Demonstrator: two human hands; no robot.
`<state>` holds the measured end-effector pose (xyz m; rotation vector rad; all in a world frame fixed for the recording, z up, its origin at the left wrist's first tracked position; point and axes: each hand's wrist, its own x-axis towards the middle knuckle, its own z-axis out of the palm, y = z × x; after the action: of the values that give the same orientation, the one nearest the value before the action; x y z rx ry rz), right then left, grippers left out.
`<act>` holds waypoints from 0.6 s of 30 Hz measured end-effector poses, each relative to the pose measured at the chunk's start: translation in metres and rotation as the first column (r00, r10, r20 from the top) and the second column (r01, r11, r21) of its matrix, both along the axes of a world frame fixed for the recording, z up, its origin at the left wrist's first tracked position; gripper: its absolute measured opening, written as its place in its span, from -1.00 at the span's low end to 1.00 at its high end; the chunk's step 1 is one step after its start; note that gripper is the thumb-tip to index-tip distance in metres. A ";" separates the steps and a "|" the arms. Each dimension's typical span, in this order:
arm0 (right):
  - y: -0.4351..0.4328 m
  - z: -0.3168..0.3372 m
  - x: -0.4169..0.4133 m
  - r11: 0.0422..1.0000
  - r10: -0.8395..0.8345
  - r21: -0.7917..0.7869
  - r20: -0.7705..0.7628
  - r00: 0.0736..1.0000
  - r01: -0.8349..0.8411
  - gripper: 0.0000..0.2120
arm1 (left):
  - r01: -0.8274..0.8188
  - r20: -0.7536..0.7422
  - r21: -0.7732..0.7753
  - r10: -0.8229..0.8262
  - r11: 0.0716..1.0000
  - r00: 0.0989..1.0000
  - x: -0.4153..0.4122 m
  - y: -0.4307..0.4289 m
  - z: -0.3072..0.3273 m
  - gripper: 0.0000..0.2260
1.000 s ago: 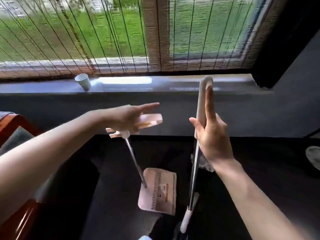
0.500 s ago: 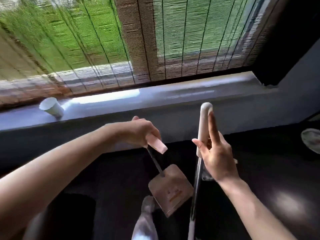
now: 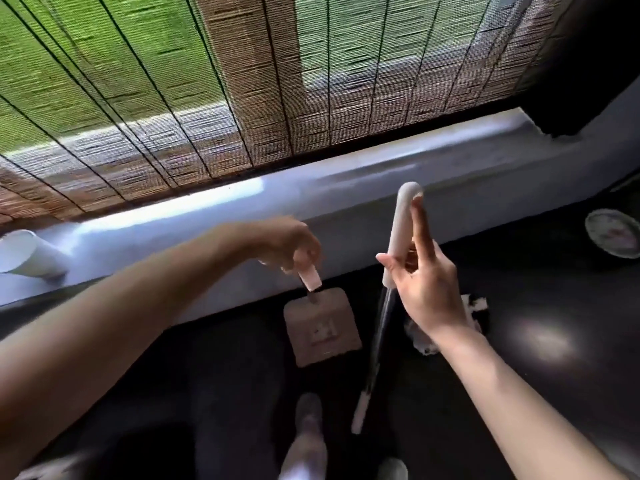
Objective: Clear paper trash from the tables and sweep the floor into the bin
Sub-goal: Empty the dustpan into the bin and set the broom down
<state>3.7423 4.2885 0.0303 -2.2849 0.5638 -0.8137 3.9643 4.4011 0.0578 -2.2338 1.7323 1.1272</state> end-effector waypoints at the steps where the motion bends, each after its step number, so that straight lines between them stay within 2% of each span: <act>1: -0.002 -0.001 0.005 1.000 0.007 -0.004 -0.004 1.000 -0.007 -0.14 | 0.022 0.011 0.030 -0.022 0.999 1.000 0.003 0.002 -0.002 -0.59; 3: -0.005 -0.005 0.015 1.000 0.019 -0.013 -0.005 1.000 -0.019 -0.13 | 0.039 0.010 0.057 -0.039 0.998 0.999 0.010 0.005 -0.009 -0.59; 7: -0.015 -0.015 0.035 0.996 0.059 -0.064 -0.028 0.998 -0.061 -0.11 | -0.057 -0.073 -0.018 0.056 0.998 0.996 0.024 0.008 -0.016 -0.66; 11: -0.021 -0.021 0.055 0.996 0.080 -0.040 -0.113 0.990 -0.085 -0.09 | -0.117 -0.151 -0.082 0.104 0.990 0.983 0.029 0.013 -0.018 -0.60; 15: -0.023 -0.028 0.074 0.994 0.107 0.005 -0.166 0.980 -0.107 -0.14 | -0.130 -0.146 -0.237 0.098 0.963 0.985 0.031 0.022 -0.020 -0.63; 18: -0.024 -0.031 0.086 0.989 0.142 -0.011 -0.173 0.975 -0.147 -0.14 | -0.170 -0.195 -0.320 0.111 0.932 0.975 0.030 0.028 -0.024 -0.66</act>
<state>3.8288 4.2650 -0.0011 -2.4012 0.4586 -0.5596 3.9939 4.4288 0.0333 -2.5630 1.9924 1.1611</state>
